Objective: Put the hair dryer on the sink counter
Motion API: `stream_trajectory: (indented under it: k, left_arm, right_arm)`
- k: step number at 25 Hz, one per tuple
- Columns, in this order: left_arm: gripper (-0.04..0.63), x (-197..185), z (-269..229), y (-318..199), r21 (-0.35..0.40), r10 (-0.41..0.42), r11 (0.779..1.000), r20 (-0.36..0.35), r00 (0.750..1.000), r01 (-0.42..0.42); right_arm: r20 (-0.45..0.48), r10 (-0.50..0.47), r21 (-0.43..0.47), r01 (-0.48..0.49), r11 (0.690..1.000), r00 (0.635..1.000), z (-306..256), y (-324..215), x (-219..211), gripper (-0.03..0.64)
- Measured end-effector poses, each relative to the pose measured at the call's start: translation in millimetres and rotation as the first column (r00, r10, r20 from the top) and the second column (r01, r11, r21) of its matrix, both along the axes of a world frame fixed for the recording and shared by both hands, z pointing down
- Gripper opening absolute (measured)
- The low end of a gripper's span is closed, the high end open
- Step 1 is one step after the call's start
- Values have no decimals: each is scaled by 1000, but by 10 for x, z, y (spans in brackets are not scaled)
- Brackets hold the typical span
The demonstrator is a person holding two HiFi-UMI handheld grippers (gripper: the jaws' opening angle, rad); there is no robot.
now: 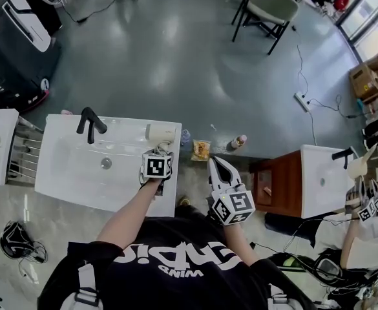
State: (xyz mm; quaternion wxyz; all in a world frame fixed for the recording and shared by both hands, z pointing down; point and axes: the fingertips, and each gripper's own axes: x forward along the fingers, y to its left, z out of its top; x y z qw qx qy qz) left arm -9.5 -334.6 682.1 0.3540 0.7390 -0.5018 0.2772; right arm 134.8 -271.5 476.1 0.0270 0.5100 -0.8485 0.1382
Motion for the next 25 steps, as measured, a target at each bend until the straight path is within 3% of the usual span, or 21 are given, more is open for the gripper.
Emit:
stream_trajectory:
  k: [25]
  left_arm:
    - [295, 12, 169, -67, 13, -50, 999, 63, 997, 49]
  right_arm:
    - [9, 11, -7, -11, 1000, 1000, 90, 87, 77, 14]
